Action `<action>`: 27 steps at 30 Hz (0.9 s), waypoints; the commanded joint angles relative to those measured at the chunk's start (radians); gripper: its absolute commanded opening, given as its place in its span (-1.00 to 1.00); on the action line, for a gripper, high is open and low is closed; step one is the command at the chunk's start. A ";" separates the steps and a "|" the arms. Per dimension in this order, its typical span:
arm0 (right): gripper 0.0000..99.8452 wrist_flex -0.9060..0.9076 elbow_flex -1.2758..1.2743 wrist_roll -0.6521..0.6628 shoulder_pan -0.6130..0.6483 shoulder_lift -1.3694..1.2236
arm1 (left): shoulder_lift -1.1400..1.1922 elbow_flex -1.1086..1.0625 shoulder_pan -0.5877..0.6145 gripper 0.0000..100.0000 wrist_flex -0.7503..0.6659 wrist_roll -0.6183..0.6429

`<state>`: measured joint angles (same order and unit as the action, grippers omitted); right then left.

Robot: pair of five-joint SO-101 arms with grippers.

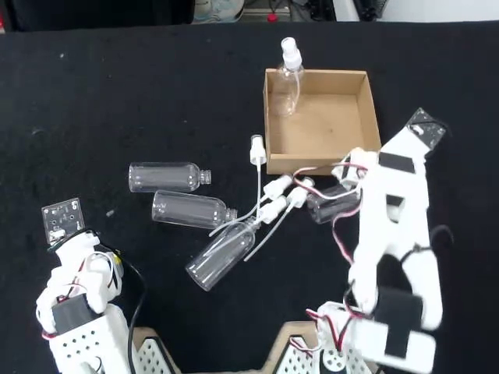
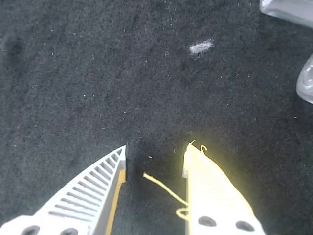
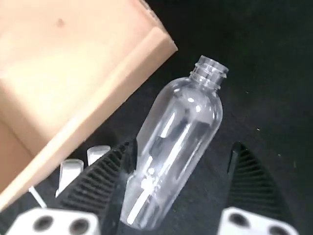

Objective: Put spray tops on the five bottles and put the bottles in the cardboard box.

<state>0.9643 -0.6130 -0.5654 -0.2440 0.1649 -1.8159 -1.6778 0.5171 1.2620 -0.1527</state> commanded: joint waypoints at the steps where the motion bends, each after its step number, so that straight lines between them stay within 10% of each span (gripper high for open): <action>1: -0.43 -0.021 0.104 -0.018 -0.015 -0.079 | -0.008 -0.021 0.004 -0.62 0.008 -0.005; 11: -0.44 -0.009 0.193 -0.017 -0.018 -0.269 | -0.008 -0.021 0.004 -0.62 0.008 -0.005; 18: -0.93 0.072 0.203 -0.009 -0.098 -0.255 | -0.008 -0.021 0.004 -0.62 0.008 -0.005; 27: -0.93 0.140 0.137 0.569 -0.229 -0.113 | -0.008 -0.021 0.004 -0.62 0.008 -0.005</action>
<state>1.0902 -0.4687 -0.2708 -0.4327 -0.0514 -1.8159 -1.6778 0.5171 1.2620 -0.1527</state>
